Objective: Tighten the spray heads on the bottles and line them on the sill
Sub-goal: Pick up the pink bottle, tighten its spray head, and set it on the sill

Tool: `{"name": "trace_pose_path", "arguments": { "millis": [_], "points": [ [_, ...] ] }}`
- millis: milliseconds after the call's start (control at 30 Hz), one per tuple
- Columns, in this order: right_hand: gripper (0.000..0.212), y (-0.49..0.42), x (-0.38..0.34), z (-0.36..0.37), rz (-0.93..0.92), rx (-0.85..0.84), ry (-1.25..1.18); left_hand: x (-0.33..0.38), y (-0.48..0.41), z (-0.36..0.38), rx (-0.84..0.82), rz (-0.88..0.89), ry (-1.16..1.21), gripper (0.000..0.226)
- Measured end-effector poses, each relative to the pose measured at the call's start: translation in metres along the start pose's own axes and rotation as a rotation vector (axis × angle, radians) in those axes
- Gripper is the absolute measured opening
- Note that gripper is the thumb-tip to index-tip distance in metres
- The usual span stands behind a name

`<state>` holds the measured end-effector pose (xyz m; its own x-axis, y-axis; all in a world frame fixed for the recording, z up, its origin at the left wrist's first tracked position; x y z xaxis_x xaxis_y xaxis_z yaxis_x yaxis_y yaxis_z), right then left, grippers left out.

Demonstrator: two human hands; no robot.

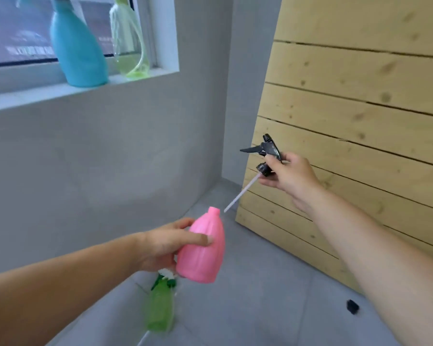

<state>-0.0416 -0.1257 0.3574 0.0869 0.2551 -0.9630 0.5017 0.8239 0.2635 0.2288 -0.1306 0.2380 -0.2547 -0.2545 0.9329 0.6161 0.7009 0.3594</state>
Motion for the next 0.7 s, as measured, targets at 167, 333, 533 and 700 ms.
{"name": "trace_pose_path", "arguments": {
  "millis": [167,333,533,700],
  "points": [
    [0.011,0.055,-0.04,-0.006,-0.107,-0.018,-0.104,0.023,0.035,0.006,-0.038,0.076,-0.031,0.072],
    [0.009,0.083,-0.042,-0.003,-0.117,-0.065,-0.153,0.033,0.049,0.018,-0.054,0.104,0.029,0.074],
    [0.015,0.088,-0.018,0.016,-0.032,-0.149,-0.03,0.042,0.052,0.03,-0.086,0.142,0.03,0.061],
    [0.018,0.095,0.003,0.045,0.033,-0.345,0.051,0.059,0.052,0.041,-0.108,0.201,0.039,0.061]
  ]
}}
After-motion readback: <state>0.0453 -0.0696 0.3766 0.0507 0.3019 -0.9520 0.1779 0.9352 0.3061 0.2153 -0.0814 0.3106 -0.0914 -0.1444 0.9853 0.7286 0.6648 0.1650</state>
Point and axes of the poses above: each hand's wrist, its own y-axis away from the middle knuckle, its own z-axis out of the palm, x = y × z, the point moved 8 cm from there along -y, towards the middle knuckle, and after that the axes turned 15 degrees about z, right-handed, at the moved point
